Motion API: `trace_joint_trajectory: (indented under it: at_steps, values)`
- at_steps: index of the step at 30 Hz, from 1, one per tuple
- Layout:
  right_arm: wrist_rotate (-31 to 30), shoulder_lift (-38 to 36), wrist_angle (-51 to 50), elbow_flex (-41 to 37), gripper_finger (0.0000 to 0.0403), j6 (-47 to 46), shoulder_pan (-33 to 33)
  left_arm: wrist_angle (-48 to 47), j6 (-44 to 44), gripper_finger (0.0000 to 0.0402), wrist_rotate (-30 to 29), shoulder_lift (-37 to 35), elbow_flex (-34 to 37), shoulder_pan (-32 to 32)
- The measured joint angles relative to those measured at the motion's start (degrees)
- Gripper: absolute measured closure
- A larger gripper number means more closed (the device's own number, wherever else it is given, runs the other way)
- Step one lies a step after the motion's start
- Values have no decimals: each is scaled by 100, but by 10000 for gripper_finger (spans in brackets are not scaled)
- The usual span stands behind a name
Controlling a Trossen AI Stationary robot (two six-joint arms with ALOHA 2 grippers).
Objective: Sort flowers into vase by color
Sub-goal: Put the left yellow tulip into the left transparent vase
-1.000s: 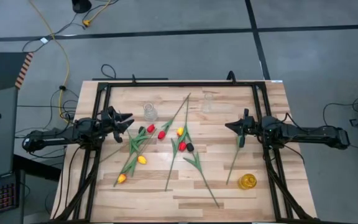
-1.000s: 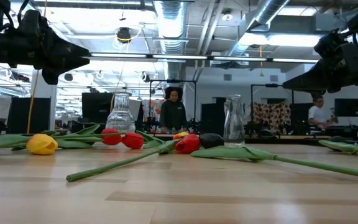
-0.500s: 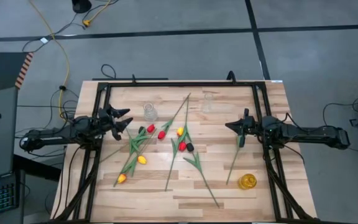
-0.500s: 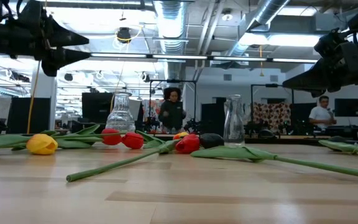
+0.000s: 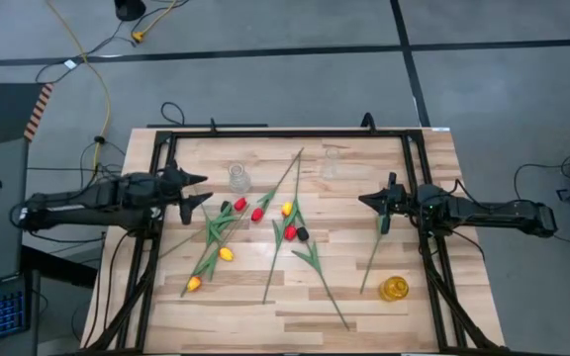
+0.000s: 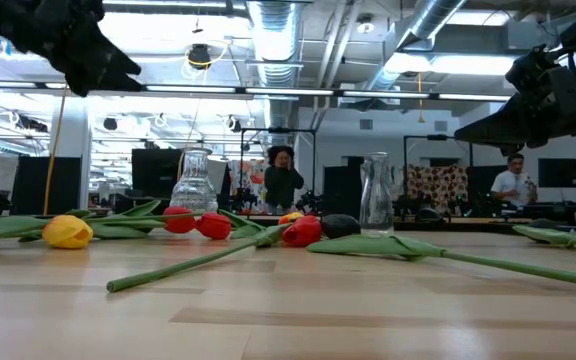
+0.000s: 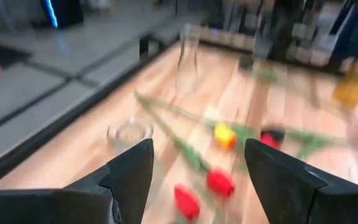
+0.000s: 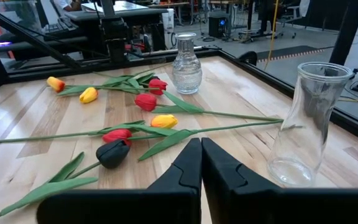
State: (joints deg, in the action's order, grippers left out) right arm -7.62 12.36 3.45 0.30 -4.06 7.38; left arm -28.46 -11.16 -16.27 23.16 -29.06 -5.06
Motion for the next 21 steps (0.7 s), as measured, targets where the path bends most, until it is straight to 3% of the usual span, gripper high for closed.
trace_joint_trajectory:
  at_steps: [4, 9, 21]
  values:
    - [0, 0, -1, -2, 367, 1, 0, -1120, 8, 162, 86, 636, -771, 0]
    - [2, 0, -1, -1, 367, 0, -1, -1840, 486, 170, 360, 1447, -1344, -1]
    - [3, 2, -1, 0, 367, -1, -1, -3219, 1870, 214, 349, 3428, -1565, 0]
